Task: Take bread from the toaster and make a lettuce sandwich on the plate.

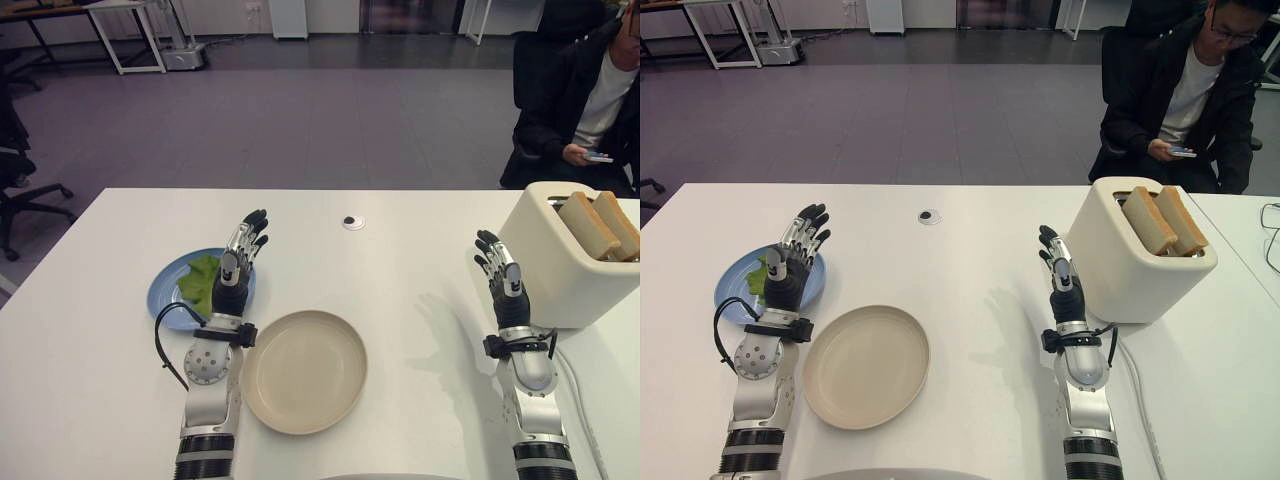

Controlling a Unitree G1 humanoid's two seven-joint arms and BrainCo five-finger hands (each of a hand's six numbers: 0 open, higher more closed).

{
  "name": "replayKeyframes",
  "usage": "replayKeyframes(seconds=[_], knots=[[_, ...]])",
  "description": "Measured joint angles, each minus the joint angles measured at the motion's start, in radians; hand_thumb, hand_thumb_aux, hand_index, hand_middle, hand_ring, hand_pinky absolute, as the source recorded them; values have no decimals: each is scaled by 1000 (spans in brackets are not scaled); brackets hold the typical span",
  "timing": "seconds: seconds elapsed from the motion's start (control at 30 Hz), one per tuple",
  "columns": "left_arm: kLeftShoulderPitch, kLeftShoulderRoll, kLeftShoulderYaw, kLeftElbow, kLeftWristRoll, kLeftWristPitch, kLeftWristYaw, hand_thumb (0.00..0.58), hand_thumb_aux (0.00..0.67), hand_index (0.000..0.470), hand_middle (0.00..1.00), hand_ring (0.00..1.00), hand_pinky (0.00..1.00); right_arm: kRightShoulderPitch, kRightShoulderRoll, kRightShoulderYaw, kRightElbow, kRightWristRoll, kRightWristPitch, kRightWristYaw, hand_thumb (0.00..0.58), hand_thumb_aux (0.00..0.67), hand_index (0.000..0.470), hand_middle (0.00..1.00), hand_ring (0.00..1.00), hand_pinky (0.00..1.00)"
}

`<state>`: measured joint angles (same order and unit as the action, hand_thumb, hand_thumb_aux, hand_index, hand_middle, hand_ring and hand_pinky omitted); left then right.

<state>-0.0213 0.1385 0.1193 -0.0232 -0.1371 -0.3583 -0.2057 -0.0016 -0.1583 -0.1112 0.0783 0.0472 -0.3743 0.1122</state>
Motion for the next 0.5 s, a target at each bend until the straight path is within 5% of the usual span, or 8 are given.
replayKeyframes(seconds=[0.5], knots=[[-26, -7, -2, 43, 12, -37, 14, 0, 0, 0, 0, 0, 0, -30, -16, -12, 49, -17, -19, -9, 0, 0, 0, 0, 0, 0]])
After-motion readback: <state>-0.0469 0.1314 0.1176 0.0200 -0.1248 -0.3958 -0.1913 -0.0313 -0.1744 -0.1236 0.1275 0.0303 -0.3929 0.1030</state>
